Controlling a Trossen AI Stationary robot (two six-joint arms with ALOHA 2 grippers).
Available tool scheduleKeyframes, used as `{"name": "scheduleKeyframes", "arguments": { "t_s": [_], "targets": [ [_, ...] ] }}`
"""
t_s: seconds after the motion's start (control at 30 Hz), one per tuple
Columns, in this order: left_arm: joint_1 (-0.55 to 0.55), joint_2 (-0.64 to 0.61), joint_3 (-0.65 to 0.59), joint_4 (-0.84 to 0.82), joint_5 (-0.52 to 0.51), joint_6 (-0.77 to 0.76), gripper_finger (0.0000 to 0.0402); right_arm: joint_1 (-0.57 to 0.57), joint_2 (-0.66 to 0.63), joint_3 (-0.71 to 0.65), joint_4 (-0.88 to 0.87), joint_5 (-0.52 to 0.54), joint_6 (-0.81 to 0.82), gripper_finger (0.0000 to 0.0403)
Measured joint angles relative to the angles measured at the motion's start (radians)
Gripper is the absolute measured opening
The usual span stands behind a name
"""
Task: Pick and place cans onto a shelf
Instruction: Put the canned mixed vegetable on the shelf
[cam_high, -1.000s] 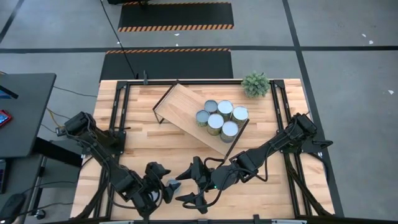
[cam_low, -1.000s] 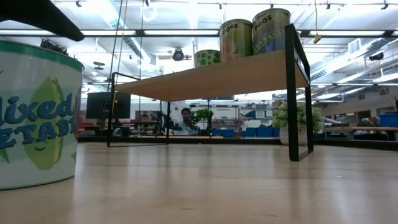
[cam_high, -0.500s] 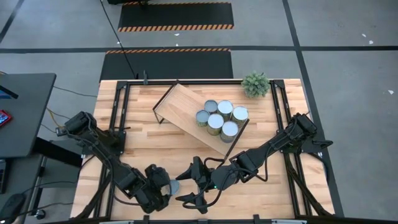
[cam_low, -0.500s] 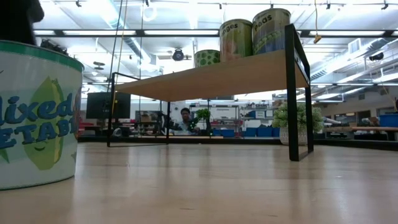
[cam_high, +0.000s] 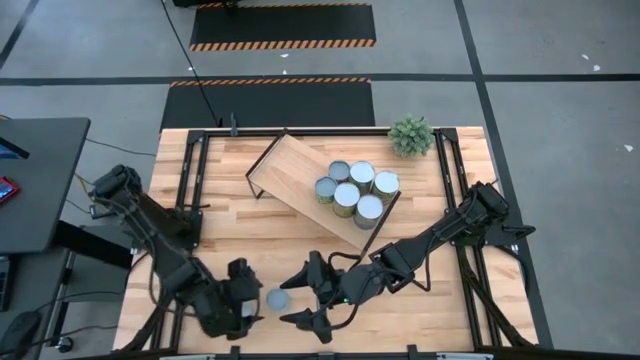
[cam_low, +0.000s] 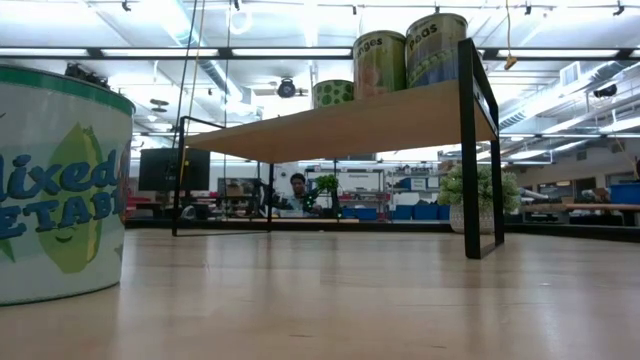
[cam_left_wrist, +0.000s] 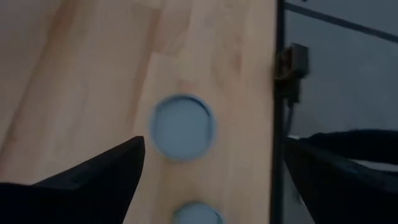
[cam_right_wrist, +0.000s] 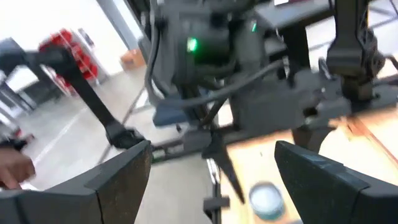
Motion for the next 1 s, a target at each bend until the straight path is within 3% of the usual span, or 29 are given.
{"name": "scheduleKeyframes", "arguments": {
  "t_s": [0.2,0.43,0.6,1.0],
  "targets": [
    [-0.075,0.050,0.000,0.007,-0.047,-0.062,0.0386,-0.033,0.000,0.000,0.043,0.012,0.009,0.0347],
    [-0.093,0.174,0.000,0.004,-0.079,-0.109,0.0386,-0.044,0.005,0.000,-0.013,-0.171,0.074,0.0347],
    [-0.075,0.248,0.000,0.007,-0.044,-0.134,0.0387,-0.042,0.006,0.000,-0.118,-0.174,0.121,0.0347],
    [-0.023,0.362,0.000,0.086,-0.105,-0.163,0.0387,-0.001,0.005,0.000,-0.117,-0.177,0.168,0.0347]
  ]
}}
